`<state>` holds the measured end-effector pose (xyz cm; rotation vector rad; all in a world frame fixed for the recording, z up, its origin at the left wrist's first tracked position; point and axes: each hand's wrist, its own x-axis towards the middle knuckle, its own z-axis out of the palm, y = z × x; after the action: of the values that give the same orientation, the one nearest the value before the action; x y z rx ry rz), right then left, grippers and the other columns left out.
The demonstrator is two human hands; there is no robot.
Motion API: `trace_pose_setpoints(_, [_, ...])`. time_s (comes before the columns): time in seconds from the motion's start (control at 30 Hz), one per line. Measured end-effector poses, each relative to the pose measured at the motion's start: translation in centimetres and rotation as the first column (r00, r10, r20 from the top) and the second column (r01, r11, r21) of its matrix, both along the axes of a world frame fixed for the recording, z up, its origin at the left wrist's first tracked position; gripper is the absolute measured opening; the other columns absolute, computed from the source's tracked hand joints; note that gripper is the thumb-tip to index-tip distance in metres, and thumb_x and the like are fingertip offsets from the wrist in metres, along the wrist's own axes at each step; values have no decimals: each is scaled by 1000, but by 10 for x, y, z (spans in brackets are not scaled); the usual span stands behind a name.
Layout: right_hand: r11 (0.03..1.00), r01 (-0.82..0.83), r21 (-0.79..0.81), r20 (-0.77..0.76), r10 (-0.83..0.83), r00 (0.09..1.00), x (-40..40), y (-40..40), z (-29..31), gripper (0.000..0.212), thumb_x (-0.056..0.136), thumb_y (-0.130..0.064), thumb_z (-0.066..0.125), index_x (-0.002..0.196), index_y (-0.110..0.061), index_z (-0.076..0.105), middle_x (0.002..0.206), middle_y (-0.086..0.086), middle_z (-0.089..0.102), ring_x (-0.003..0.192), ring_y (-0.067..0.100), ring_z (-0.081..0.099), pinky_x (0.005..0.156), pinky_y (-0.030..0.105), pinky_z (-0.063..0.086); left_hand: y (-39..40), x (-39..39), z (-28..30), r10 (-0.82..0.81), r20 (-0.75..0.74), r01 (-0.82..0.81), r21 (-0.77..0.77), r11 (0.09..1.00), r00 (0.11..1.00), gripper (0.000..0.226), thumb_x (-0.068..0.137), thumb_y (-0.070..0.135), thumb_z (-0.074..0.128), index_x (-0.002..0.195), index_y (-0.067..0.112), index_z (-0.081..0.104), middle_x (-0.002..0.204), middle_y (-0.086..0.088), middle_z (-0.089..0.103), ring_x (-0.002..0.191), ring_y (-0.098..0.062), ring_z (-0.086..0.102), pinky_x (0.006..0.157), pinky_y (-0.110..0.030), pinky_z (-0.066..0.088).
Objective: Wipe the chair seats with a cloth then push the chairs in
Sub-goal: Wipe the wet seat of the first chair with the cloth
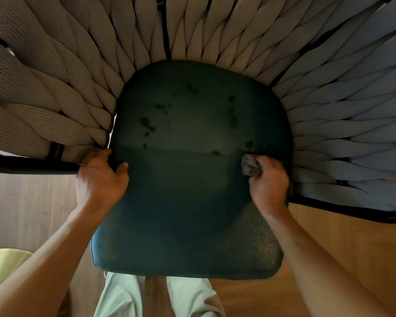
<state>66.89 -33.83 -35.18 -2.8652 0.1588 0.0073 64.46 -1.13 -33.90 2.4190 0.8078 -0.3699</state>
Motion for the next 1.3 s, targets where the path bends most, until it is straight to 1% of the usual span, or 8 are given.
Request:
trace_pose_setpoints(0.2, [976,-184,114,6,184,983,5,118,-1,26,60,-16,54,82,-18,68,80,8,65,75,33,61,66,37,53,2,3,3,70,-17,-71,-38,997,997,43,89,32,63,127,12,59,124,-12,61,113,-35,55,92,-38,43])
trace_pose_setpoints(0.3, [945,-262,196,14,264,964,7,179,-2,30,57,-12,63,85,-18,72,77,7,66,72,32,61,64,34,51,3,9,7,135,-46,-138,-79,987,990,38,97,39,46,117,11,64,123,-16,61,114,-40,53,92,-38,40])
trace_pose_setpoints(0.43, [913,-341,225,0,350,937,9,250,-4,16,76,-17,66,89,-18,72,80,6,69,74,30,63,68,36,51,3,17,18,240,-105,-255,-165,953,965,57,103,43,26,126,1,56,133,-28,51,123,-42,46,99,-40,35])
trace_pose_setpoints(0.57, [911,-354,210,5,361,932,13,267,-12,14,85,-25,61,87,-15,71,81,8,68,76,30,62,71,41,49,5,21,19,261,-126,-281,-188,941,957,55,104,40,23,132,1,50,134,-28,49,124,-40,45,100,-40,34])
trace_pose_setpoints(0.73, [909,-390,146,26,390,920,15,228,-10,36,71,-17,41,88,-14,73,81,7,68,76,31,62,69,37,50,3,16,9,114,-42,-118,-116,986,993,40,102,22,35,107,-10,58,107,-32,60,101,-44,54,77,-37,35])
trace_pose_setpoints(0.9, [949,-313,39,66,310,949,20,145,-5,43,61,-18,43,93,-17,73,87,5,69,80,30,65,72,35,55,3,24,7,7,-145,-9,-9,1000,989,41,93,32,49,129,13,49,123,-24,57,111,-46,52,89,-45,42])
trace_pose_setpoints(1.03, [963,-265,-45,9,265,964,21,65,-1,41,58,-2,71,97,-13,71,91,10,69,81,33,65,73,38,55,1,27,4,-68,-154,76,49,996,986,51,85,30,61,130,11,48,122,-24,56,111,-48,52,89,-48,45])
trace_pose_setpoints(1.3, [994,-42,-102,-89,33,995,24,-51,4,29,76,3,67,103,-10,66,98,14,65,89,35,61,72,48,53,1,26,2,-93,-25,94,58,994,995,44,82,19,67,121,1,58,120,-25,55,111,-43,52,91,-45,44])
